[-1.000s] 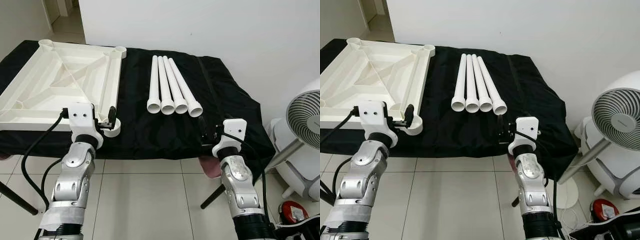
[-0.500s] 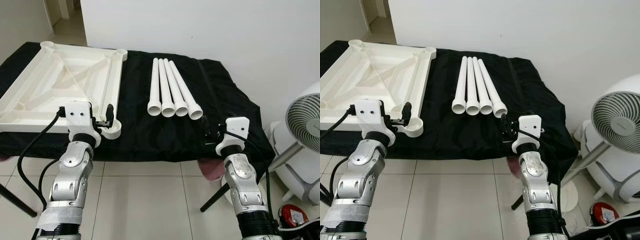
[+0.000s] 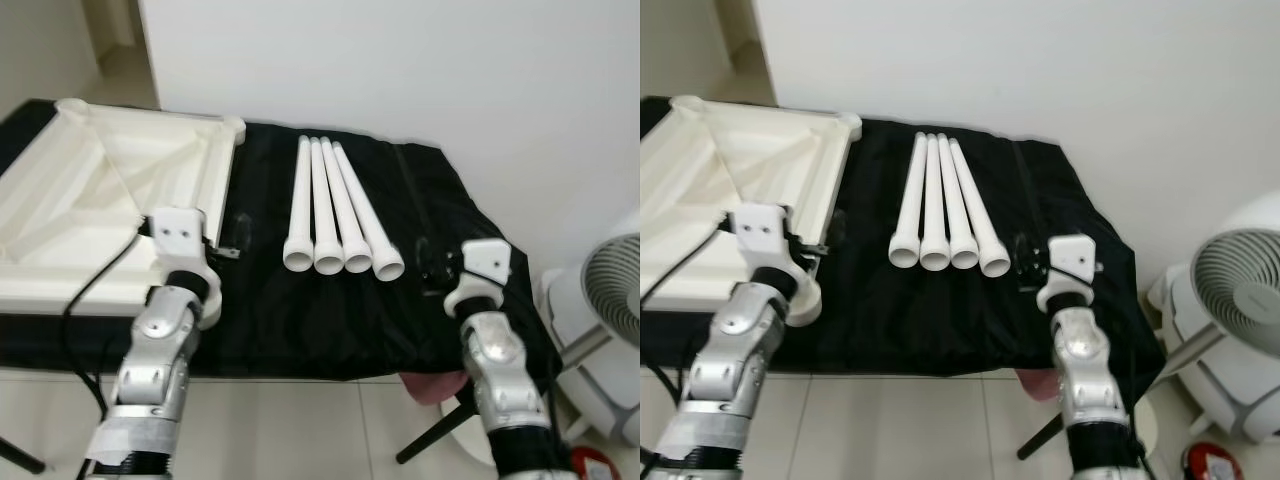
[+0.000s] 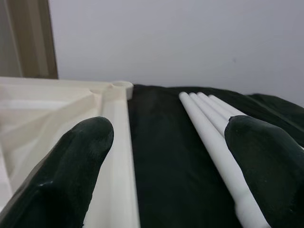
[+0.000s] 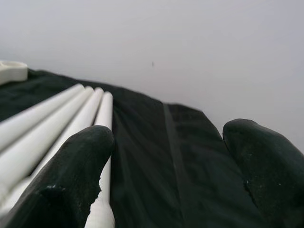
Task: Building children table
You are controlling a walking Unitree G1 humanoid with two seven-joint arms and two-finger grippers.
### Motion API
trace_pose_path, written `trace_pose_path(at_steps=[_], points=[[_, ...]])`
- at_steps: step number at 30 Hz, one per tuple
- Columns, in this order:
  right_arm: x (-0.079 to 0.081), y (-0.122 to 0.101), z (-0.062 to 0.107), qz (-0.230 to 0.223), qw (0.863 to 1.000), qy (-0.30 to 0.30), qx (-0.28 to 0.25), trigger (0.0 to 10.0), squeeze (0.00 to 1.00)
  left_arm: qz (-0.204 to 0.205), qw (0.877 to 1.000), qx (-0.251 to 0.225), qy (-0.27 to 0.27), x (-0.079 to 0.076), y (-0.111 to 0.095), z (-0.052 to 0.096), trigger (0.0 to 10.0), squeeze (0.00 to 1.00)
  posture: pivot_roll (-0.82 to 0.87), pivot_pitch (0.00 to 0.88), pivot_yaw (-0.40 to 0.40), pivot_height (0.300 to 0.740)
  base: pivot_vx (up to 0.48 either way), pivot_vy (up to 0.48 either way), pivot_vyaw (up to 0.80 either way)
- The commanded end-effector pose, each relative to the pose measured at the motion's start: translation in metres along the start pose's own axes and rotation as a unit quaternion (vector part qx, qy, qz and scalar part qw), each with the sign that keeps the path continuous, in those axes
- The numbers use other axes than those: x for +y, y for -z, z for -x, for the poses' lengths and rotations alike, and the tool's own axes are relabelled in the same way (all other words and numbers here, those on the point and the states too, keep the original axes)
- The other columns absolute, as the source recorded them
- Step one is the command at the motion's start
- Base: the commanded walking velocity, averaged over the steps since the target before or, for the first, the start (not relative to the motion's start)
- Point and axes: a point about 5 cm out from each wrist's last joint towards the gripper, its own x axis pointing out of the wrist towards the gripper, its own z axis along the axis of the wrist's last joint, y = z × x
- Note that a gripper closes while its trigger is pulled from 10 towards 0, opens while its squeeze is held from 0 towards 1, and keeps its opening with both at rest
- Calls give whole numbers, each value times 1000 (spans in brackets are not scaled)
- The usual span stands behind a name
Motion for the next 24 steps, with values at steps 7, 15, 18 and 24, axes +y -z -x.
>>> trace_pose_path(at_steps=[7,15,18,24], points=[[5,1,-1,1,1000,-12,0,10000,0,2,1000,1,-18,6,2,3,10000,0,40,0,-114,740,244,0,0],[1,3,-2,-4,1000,0,10,10000,0,10,1000,-1,-3,2,0,4,10000,0,35,0,-111,740,0,0,0],[-1,5,-2,-6,1000,7,21,10000,0,4,1000,3,13,-2,-1,4,10000,0,30,0,-108,740,0,0,0],[-8,9,-2,-10,999,26,39,10000,0,-13,997,-3,76,-16,-4,5,10000,0,23,0,-97,740,0,0,0]])
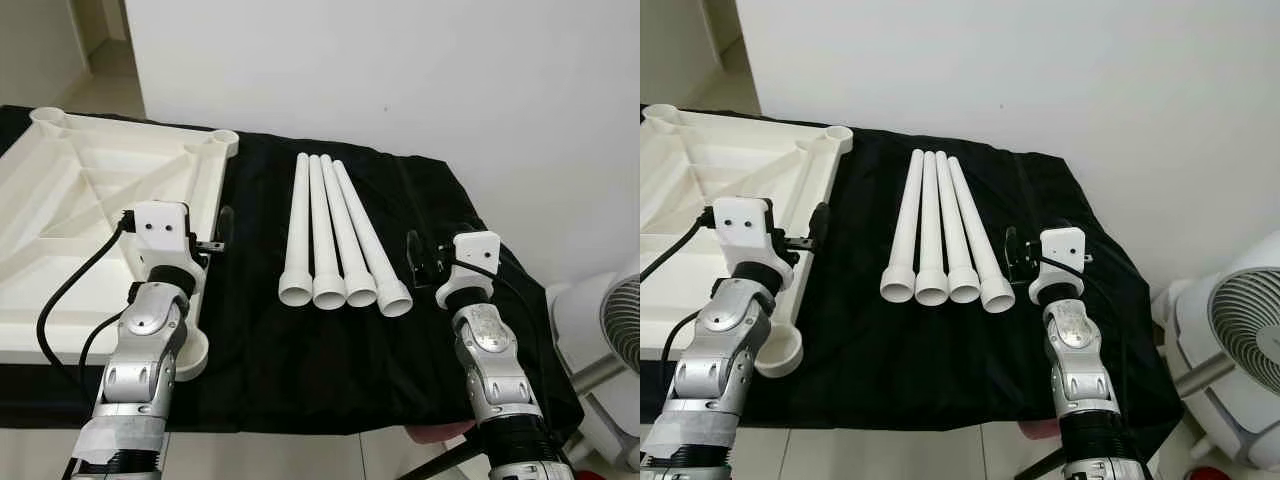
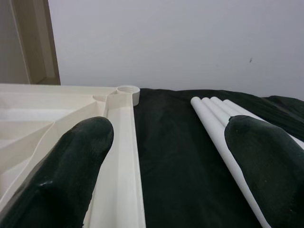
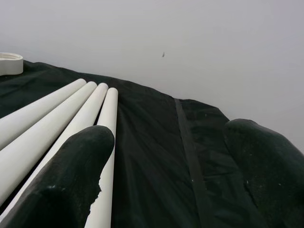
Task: Building children table
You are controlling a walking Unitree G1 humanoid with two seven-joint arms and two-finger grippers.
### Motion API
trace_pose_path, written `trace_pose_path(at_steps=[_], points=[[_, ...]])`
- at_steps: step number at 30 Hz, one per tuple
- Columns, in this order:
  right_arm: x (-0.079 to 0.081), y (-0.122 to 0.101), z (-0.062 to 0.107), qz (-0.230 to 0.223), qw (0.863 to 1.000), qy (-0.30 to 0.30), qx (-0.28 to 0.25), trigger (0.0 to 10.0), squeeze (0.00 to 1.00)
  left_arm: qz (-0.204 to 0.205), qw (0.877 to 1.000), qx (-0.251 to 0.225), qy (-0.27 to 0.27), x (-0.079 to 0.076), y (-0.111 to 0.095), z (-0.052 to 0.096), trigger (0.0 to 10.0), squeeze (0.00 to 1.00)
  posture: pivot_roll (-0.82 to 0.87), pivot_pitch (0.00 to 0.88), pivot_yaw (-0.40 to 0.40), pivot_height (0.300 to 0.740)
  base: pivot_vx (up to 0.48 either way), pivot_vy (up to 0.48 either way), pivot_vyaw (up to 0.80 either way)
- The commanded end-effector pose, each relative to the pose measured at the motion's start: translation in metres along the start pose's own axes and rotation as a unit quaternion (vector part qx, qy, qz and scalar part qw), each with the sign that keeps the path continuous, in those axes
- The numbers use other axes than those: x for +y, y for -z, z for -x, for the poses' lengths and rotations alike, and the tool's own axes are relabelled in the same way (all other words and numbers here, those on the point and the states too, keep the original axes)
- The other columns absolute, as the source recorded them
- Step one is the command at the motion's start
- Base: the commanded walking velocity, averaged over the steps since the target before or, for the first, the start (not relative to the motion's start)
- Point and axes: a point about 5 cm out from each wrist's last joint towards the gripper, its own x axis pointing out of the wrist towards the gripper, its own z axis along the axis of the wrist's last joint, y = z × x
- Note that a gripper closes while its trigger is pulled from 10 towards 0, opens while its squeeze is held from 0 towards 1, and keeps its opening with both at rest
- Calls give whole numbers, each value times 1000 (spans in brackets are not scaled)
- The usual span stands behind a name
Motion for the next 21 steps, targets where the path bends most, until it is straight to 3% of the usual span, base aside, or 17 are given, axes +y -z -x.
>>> trace_pose_path(at_steps=[1,4,10,17,21], points=[[-10,2,-1,-2,1000,21,10,10000,0,-2,998,-1,59,-11,-1,1,10000,0,23,0,-97,740,0,0,0],[-12,3,-1,0,1000,27,11,10000,0,-11,997,-5,79,-17,-2,1,10000,0,20,0,-93,740,0,0,0],[-11,-1,-1,3,1000,26,-4,10000,0,-3,998,-4,66,-15,-1,-3,10000,0,8,0,-83,740,0,0,0],[-16,28,8,-25,996,36,74,10000,0,0,994,8,109,-28,0,0,10000,0,4,0,-76,740,0,0,0],[-16,32,9,-28,996,30,85,10000,0,0,993,9,115,-29,0,0,10000,0,4,0,-76,740,0,0,0]])
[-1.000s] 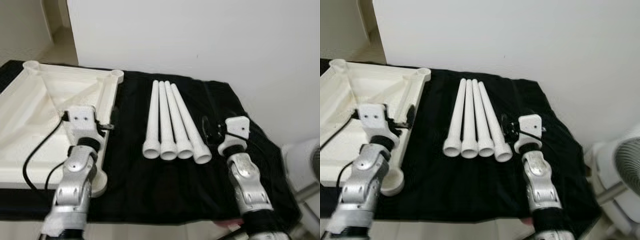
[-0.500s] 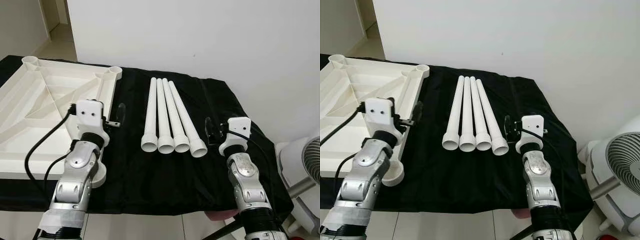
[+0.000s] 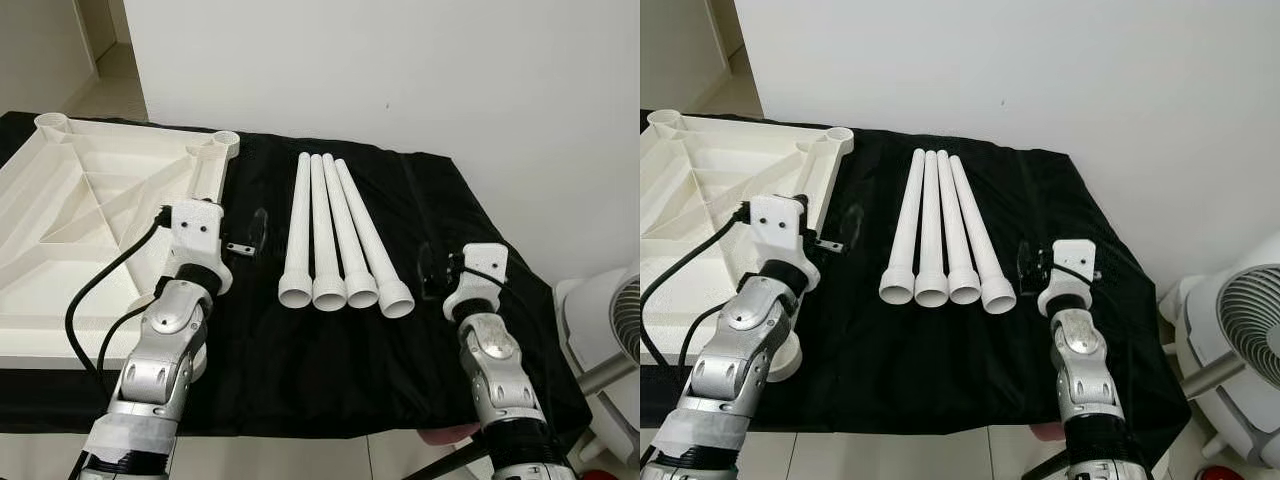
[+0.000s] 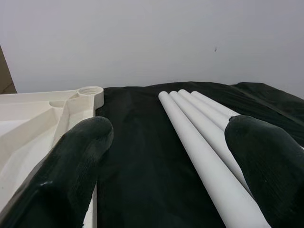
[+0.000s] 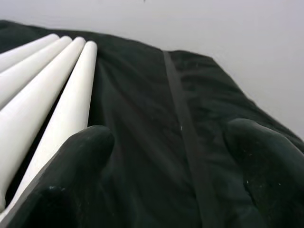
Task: Building children table
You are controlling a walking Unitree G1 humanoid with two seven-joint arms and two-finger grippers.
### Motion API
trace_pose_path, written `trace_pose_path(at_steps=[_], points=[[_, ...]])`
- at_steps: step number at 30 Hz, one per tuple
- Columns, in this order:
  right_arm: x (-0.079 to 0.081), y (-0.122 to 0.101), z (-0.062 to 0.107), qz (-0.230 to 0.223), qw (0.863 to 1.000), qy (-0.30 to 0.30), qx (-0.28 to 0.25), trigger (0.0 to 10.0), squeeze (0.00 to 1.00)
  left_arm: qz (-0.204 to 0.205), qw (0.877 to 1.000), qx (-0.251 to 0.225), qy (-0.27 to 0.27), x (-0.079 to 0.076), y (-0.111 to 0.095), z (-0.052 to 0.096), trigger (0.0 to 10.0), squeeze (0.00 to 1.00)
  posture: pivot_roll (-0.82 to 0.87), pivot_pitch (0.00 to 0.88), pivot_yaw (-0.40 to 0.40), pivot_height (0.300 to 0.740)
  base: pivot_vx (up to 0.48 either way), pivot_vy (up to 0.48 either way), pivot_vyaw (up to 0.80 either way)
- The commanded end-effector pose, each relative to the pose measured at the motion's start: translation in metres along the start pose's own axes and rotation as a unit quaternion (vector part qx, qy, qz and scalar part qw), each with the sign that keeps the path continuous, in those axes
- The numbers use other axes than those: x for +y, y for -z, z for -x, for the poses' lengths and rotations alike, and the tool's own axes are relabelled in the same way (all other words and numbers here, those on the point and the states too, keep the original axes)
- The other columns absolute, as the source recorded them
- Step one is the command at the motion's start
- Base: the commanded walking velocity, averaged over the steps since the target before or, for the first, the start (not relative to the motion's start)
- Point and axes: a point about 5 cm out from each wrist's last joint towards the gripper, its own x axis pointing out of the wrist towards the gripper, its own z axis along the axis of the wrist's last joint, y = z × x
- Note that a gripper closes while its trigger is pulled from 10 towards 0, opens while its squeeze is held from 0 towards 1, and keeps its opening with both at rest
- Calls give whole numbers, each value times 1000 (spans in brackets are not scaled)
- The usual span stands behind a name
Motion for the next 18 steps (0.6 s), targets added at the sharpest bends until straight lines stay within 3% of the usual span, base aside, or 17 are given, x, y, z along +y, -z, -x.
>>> trace_pose_path(at_steps=[1,5,7,10,18], points=[[-6,3,1,-3,1000,8,9,10000,0,4,997,3,72,-10,0,2,10000,0,4,0,-76,740,0,0,0],[-6,3,1,-3,1000,8,9,10000,0,4,997,3,72,-10,0,2,10000,0,4,0,-76,740,0,0,0],[-2,9,2,-8,999,-21,29,10000,0,3,996,4,85,-15,-1,2,10000,0,5,0,-76,740,0,0,0],[11,26,4,6,989,-122,78,10000,0,5,995,7,102,-23,-2,4,10000,0,17,0,-85,740,0,0,0],[20,33,7,11,983,-158,88,10000,0,4,995,8,99,-23,-2,4,10000,0,20,0,-88,740,0,0,0]])
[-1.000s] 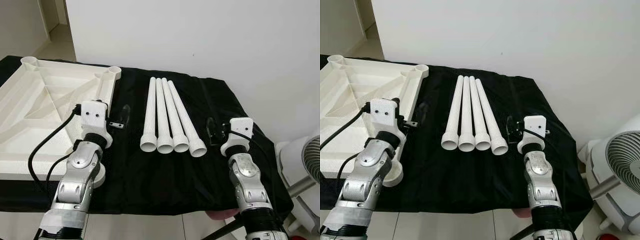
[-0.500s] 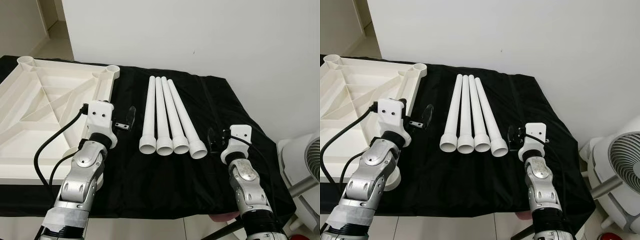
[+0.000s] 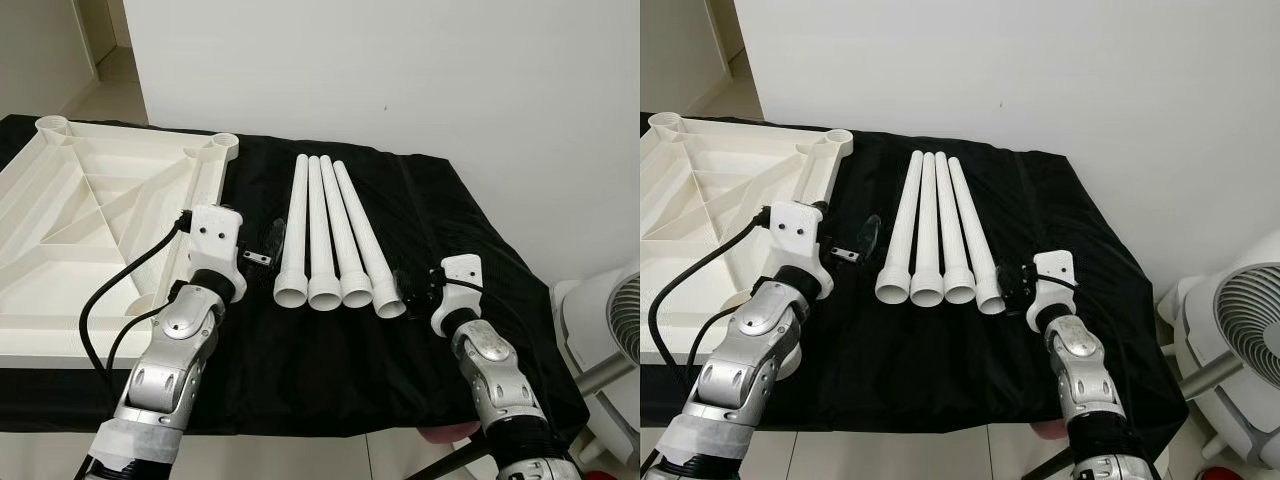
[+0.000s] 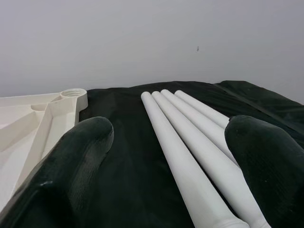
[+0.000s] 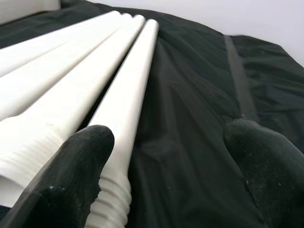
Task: Building children table
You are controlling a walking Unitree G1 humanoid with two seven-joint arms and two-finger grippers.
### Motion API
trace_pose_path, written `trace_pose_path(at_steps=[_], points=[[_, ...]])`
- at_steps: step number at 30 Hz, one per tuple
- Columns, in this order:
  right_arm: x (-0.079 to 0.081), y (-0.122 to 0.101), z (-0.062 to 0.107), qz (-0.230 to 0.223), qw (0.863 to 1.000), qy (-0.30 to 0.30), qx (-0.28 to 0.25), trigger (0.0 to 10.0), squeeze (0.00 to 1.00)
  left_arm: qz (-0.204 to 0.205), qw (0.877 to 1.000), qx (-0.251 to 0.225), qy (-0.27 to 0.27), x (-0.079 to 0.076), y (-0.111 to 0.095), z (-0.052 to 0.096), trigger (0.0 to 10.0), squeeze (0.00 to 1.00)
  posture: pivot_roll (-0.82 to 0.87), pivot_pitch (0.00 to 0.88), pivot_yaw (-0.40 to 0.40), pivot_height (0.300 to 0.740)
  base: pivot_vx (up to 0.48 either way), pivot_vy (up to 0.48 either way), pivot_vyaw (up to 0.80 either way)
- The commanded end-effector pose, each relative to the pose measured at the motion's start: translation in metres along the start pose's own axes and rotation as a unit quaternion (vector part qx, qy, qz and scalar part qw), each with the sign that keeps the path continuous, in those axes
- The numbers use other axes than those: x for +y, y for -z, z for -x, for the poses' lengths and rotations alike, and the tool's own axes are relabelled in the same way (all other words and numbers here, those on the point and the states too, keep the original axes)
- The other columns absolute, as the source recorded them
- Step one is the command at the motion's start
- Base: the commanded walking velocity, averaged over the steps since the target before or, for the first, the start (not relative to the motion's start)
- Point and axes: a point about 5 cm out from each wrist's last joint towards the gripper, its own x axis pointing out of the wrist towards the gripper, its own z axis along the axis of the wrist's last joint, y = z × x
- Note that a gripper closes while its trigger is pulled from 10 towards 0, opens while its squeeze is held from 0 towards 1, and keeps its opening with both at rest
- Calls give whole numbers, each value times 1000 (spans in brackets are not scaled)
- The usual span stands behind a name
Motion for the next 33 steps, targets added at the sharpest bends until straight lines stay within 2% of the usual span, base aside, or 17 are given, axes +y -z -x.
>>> trace_pose_path(at_steps=[1,3,5,11,12,13,14,16,19,23,26,30,33], points=[[3,19,5,-4,999,-10,44,10000,0,1,998,2,70,-9,0,1,10000,0,20,0,-88,740,0,0,0],[3,16,4,-6,999,-6,34,10000,0,2,998,2,69,-9,-1,0,10000,0,20,0,-88,740,0,0,0],[0,3,4,-29,1000,3,-13,10000,0,3,998,2,69,-9,-1,0,10000,0,18,0,-87,740,0,0,0],[-3,-9,4,-55,997,9,-57,10000,0,4,998,3,68,-10,-2,0,10000,0,18,0,-87,740,0,0,0],[-5,-19,5,-73,993,18,-94,10000,0,5,998,3,69,-11,-2,0,10000,0,18,0,-87,740,0,0,0],[-5,-19,5,-73,993,18,-94,10000,0,5,998,3,69,-11,-2,0,10000,0,18,0,-87,740,0,0,0],[-8,-26,7,-86,988,28,-125,10000,0,6,998,2,70,-12,-2,0,10000,0,18,0,-87,740,0,0,0],[-8,-26,7,-86,988,28,-125,10000,0,6,998,2,70,-12,-2,0,10000,0,18,0,-87,740,0,0,0],[-10,-32,8,-102,981,46,-160,10000,0,7,998,2,69,-12,-1,-1,10000,0,16,0,-87,740,0,0,0],[-9,-29,8,-102,982,46,-151,10000,0,7,998,2,68,-12,-1,-1,10000,0,16,0,-88,740,0,0,0],[0,-18,3,-82,992,26,-97,10000,0,8,998,2,67,-12,-2,-1,10000,0,16,0,-88,740,0,0,0],[6,-13,0,-83,994,6,-71,10000,0,8,998,2,67,-11,-2,-1,10000,0,19,0,-87,740,0,0,0],[14,-6,-5,-61,998,-9,-29,10000,0,8,998,1,67,-12,-3,-1,10000,0,19,0,-87,740,0,0,0]])
